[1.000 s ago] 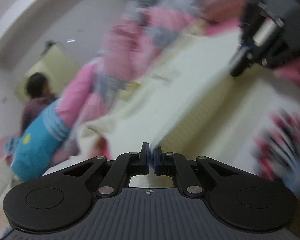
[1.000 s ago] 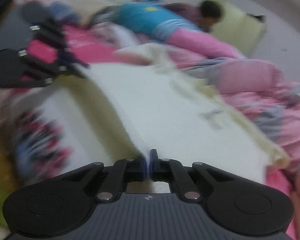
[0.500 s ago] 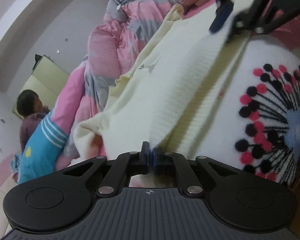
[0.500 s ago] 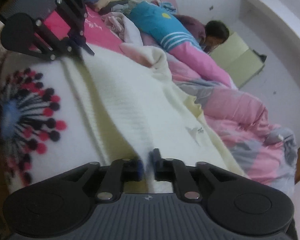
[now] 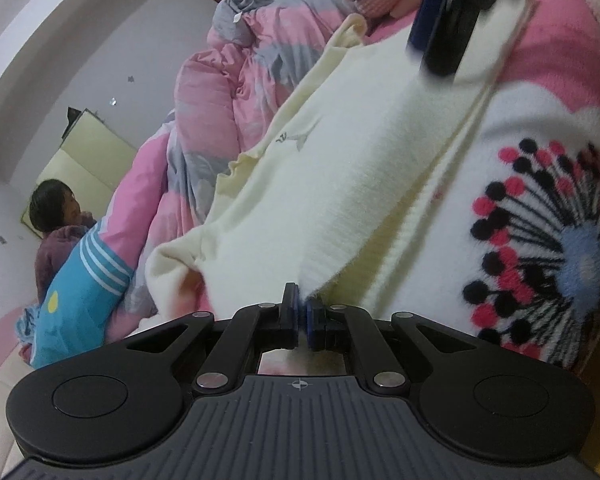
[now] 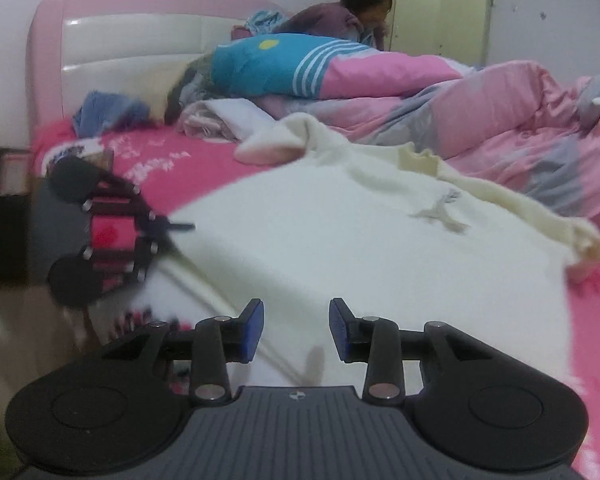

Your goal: Fold clothes

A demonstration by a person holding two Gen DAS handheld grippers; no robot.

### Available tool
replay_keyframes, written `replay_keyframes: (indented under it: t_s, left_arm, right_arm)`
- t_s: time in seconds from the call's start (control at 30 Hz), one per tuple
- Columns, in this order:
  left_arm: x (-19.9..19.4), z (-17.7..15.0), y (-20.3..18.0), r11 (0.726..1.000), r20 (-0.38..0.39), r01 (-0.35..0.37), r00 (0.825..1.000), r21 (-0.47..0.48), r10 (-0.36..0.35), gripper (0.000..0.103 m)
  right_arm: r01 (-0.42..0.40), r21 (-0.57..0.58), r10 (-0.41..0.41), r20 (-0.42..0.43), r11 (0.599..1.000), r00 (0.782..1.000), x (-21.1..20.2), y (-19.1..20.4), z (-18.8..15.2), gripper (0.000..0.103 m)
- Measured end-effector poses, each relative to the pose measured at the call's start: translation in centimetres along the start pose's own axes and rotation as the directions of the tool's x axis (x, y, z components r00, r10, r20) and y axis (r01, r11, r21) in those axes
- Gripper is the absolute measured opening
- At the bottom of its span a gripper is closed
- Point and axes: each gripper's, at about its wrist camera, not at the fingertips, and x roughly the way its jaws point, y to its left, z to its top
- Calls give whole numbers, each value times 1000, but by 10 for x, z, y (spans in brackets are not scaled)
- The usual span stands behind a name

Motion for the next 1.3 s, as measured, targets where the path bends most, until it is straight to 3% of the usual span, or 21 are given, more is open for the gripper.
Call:
replay_keyframes:
  t_s: [0.07,0.1,0.27,0.37,0.4,0.47,0.6,0.73,0.83,0.9,1.03,1.1,1.23,1.3]
  left_arm:
    - [-3,0,2,1000,-5,13,1000,-19,-13,5]
    - [-4,-1,2,999,-7,18,1000,-26,-19,5]
    - [-8,-5,4,997,-23,45,999,-64,-46,8]
    - [-12,-8,17,985,-30,88,995,-146,-93,11]
    - [-15,-10,25,974,-32,109,993,-199,-118,12]
    - [-21,-15,41,941,-33,150,985,-302,-167,26]
    - [-30,-34,70,839,-55,152,976,-522,-212,29]
    - [-32,-40,80,752,-31,149,975,-643,-220,30]
    - [-33,-30,75,725,20,179,975,-665,-222,30]
    - [-33,-24,73,722,38,184,976,-666,-214,30]
    - [-19,-25,72,721,-20,117,984,-683,-179,31]
    - [-14,-30,76,698,-39,103,982,-709,-185,31]
    - [-30,-29,84,688,19,121,988,-716,-154,32]
    - [-36,-29,87,670,52,145,986,-728,-157,33]
  right_arm:
    - [-25,-12,25,-26,1000,999,23,6,1,35]
    - [-22,-21,21,-46,1000,999,32,8,-1,27]
    - [-41,31,43,-77,999,996,47,0,-3,24]
    - [-47,46,51,-82,998,995,46,-2,-4,24]
    - [-47,47,51,-83,998,995,47,-2,-5,24]
    - [-45,50,49,-82,998,995,49,-3,-5,24]
    - [-46,61,51,-78,997,996,50,-5,-6,24]
    - [-45,64,50,-81,997,995,51,-5,-4,24]
    - [-37,63,42,-84,997,996,52,-4,-4,24]
    - [-30,66,36,-86,997,996,52,-3,-3,24]
    - [-18,85,25,-85,996,996,53,-1,-3,24]
    - [-14,98,22,-82,995,996,54,-2,-3,25]
    - [-8,119,17,-77,993,997,54,-2,-4,25]
    - [-7,125,17,-75,992,997,54,-3,-5,25]
